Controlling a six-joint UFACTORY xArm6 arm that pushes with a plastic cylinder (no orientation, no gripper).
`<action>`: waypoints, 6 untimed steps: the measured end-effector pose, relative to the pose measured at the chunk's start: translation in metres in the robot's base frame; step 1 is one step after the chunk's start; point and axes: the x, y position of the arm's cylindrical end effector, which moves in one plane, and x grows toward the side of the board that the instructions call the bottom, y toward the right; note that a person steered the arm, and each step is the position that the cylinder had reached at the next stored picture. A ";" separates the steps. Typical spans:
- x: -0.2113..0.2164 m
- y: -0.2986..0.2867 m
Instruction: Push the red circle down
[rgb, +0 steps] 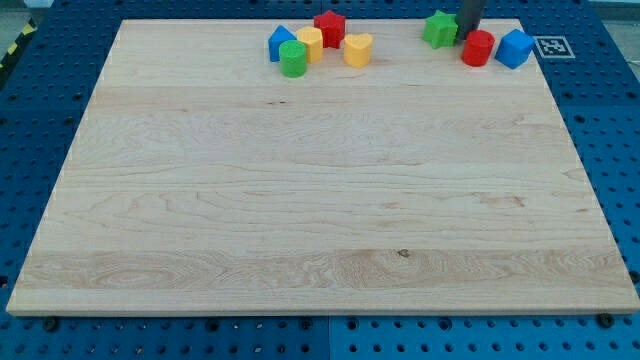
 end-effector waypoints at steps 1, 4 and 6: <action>0.002 0.012; 0.052 0.011; 0.085 0.010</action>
